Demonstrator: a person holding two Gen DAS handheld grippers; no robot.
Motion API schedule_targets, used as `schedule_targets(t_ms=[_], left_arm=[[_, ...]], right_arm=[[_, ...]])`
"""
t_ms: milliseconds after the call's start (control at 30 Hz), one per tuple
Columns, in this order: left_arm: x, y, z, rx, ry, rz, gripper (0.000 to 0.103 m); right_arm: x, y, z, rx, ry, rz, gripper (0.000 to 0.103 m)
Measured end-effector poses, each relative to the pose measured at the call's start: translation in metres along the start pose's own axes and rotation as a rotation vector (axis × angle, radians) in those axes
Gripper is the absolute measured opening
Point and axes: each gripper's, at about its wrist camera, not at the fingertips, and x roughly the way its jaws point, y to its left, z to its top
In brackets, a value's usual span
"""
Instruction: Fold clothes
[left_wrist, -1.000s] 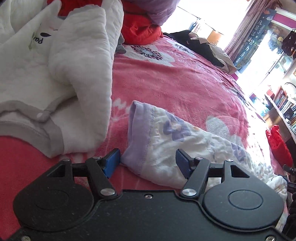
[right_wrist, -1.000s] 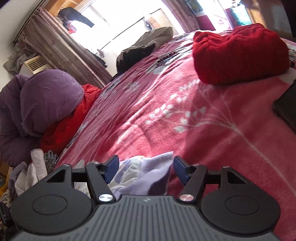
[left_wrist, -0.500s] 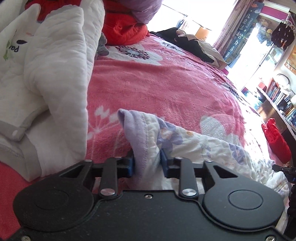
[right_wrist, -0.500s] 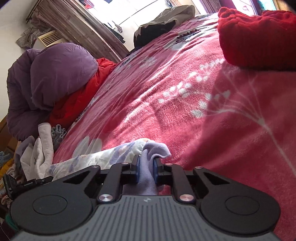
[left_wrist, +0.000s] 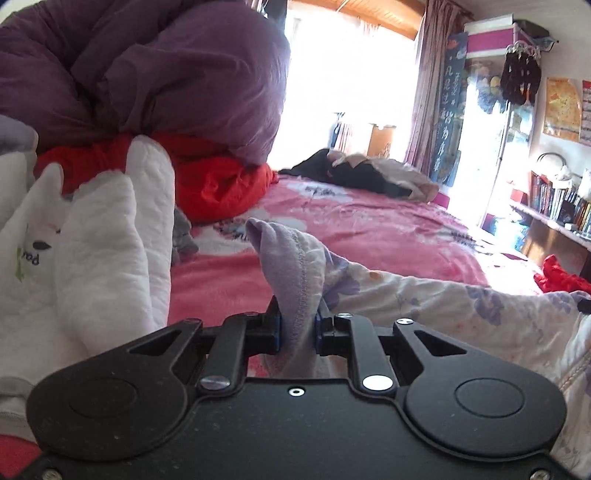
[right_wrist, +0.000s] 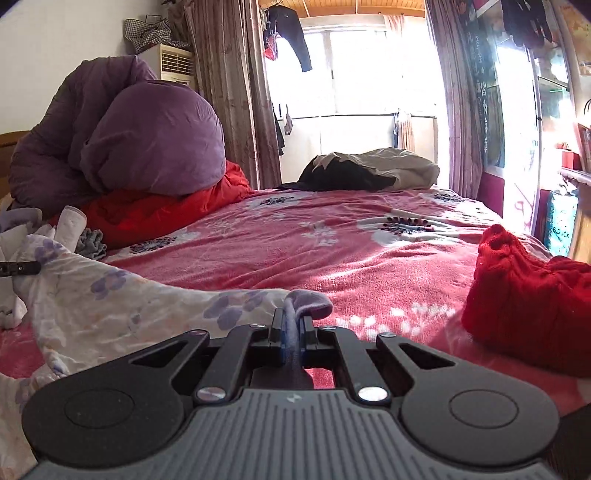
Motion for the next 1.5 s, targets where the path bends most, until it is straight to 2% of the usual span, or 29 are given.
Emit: schedule_targets(t_ms=[67,100,133,167,233,267,333,433,467,567,700,800,967,1067,1267,1433,1500], left_arm=[[0.025,0.001,-0.008,0.019,0.164,0.058,0.023],[0.029,0.002,-0.012,0.019,0.199,0.073,0.027],[0.033,0.003,-0.015,0.018,0.232,0.086,0.034],[0.032,0.005,-0.013,0.006,0.238,0.075,0.042],[0.029,0.007,-0.009,-0.001,0.244,0.069,0.049],[0.026,0.008,-0.007,-0.005,0.238,0.072,0.049],[0.02,0.009,-0.005,-0.025,0.234,0.071,0.049],[0.006,0.008,-0.002,-0.06,0.232,0.072,0.05],[0.001,0.008,-0.002,-0.081,0.237,0.075,0.05],[-0.019,0.014,-0.003,-0.19,0.258,0.081,0.05],[-0.054,0.024,-0.006,-0.335,0.277,0.105,0.051],[-0.082,0.029,-0.017,-0.441,0.282,0.125,0.056],[-0.116,0.03,-0.044,-0.558,0.332,0.148,0.058],[-0.133,0.028,-0.056,-0.605,0.358,0.138,0.059],[-0.155,0.023,-0.074,-0.645,0.399,0.127,0.06],[-0.158,0.024,-0.087,-0.683,0.426,0.147,0.06],[-0.159,0.028,-0.092,-0.72,0.423,0.13,0.06]], right_arm=[[0.013,0.001,-0.001,-0.034,0.036,-0.035,0.008],[0.025,0.001,-0.003,-0.037,0.088,-0.054,0.01],[0.034,-0.003,-0.006,-0.009,0.125,-0.071,0.017],[0.043,-0.006,-0.01,0.019,0.161,-0.088,0.021],[0.051,-0.017,-0.015,0.103,0.201,-0.098,0.028],[0.051,-0.025,-0.016,0.158,0.203,-0.09,0.032],[0.042,-0.037,-0.019,0.262,0.185,-0.092,0.044],[0.024,-0.058,-0.027,0.466,0.157,-0.079,0.049],[0.018,-0.065,-0.034,0.546,0.156,-0.064,0.049],[0.001,-0.07,-0.048,0.673,0.176,-0.066,0.051],[-0.019,-0.061,-0.057,0.754,0.158,-0.069,0.053],[-0.034,-0.047,-0.069,0.797,0.178,-0.066,0.053],[-0.057,-0.028,-0.084,0.839,0.21,-0.087,0.057],[-0.07,-0.024,-0.094,0.885,0.216,-0.095,0.057],[-0.096,-0.025,-0.116,1.027,0.183,-0.046,0.057],[-0.093,-0.021,-0.125,1.121,0.177,0.025,0.057],[-0.09,-0.02,-0.129,1.162,0.163,0.042,0.057]])
